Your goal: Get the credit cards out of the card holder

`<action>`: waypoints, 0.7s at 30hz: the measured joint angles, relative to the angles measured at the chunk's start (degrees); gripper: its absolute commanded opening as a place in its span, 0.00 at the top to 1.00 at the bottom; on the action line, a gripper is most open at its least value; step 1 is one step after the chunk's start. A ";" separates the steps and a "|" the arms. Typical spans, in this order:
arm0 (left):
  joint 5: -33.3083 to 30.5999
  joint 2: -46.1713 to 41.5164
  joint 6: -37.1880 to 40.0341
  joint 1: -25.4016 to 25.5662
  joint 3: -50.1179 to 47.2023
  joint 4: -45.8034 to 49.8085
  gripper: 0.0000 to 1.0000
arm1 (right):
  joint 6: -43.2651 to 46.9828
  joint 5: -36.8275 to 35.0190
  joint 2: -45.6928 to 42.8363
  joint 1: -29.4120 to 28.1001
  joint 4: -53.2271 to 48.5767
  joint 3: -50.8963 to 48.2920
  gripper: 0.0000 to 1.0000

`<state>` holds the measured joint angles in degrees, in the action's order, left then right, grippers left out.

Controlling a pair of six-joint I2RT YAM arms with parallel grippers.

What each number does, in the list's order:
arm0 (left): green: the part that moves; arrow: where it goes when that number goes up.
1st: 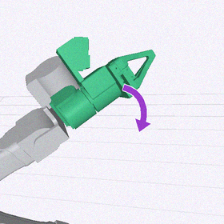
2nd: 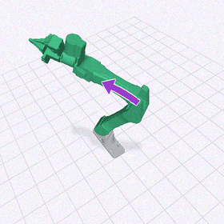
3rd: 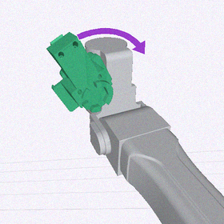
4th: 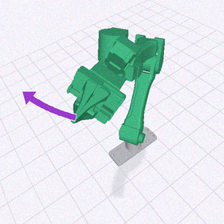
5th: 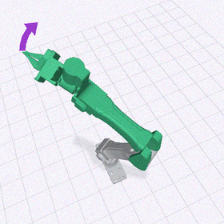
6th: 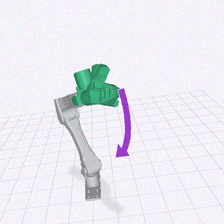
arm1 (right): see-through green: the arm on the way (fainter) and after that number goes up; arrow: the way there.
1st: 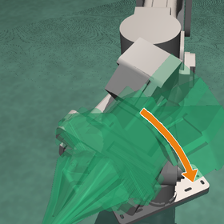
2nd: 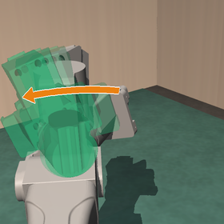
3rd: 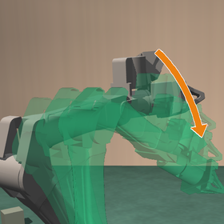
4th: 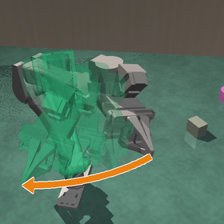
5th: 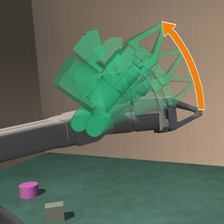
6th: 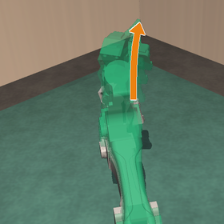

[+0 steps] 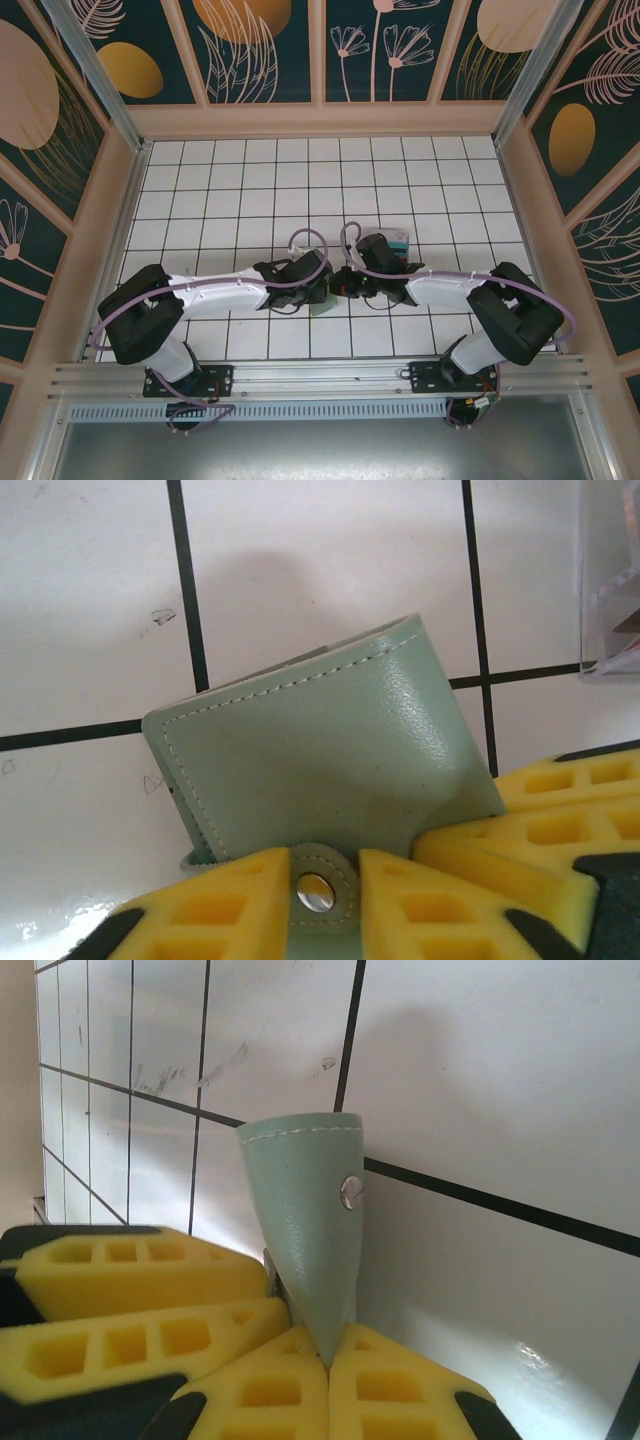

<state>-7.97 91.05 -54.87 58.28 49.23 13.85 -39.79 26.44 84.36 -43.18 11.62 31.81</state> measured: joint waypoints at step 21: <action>-6.05 -8.55 -4.76 0.59 -3.23 4.09 1.00 | -0.22 1.60 -0.48 -1.03 4.52 0.37 1.00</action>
<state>-14.02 82.50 -59.64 58.87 46.00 17.93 -40.01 28.03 83.88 -44.21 16.14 32.18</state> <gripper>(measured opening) 0.063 0.052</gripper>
